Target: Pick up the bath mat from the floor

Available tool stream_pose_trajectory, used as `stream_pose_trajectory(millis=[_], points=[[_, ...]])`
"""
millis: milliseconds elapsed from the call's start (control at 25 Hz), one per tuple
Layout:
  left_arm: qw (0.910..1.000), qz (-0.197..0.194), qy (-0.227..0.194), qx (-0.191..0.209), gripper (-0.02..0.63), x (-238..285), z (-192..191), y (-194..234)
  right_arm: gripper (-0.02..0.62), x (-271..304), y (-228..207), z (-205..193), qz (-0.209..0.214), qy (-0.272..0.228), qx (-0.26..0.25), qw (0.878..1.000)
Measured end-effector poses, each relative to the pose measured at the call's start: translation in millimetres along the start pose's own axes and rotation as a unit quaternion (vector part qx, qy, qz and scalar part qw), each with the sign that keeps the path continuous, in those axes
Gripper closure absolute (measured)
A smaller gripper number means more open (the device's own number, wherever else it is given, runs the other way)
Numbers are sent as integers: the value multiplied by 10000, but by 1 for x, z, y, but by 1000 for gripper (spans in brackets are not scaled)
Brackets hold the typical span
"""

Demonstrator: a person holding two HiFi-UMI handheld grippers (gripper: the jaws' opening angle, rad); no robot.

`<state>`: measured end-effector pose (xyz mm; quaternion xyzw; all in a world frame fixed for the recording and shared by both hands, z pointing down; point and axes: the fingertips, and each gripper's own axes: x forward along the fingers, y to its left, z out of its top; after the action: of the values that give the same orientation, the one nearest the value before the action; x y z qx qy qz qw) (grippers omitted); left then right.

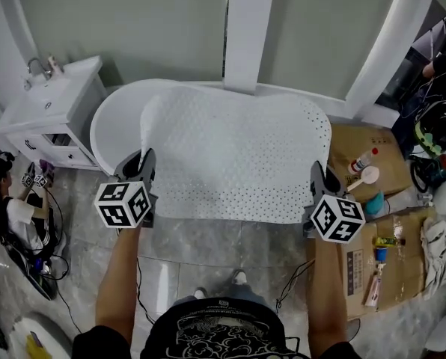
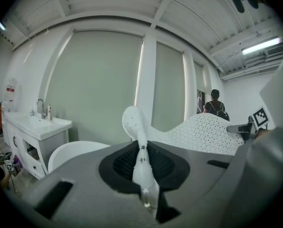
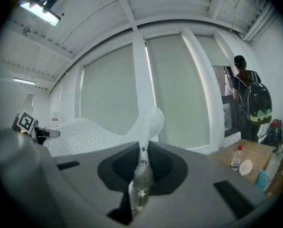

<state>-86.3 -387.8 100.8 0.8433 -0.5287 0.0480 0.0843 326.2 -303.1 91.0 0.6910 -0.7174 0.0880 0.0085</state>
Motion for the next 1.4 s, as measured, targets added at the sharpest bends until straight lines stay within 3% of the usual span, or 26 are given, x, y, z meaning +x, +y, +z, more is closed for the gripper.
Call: stream_pose_trajectory(millis=[640,1400], points=[[9975,155,-577,373,567,29,59,-32,566,20,-32,61,38,-531,-294,9981],[9966,305,-630,441,566,28,58,-41,566,21,-42,64,92,-670,-267,9974]])
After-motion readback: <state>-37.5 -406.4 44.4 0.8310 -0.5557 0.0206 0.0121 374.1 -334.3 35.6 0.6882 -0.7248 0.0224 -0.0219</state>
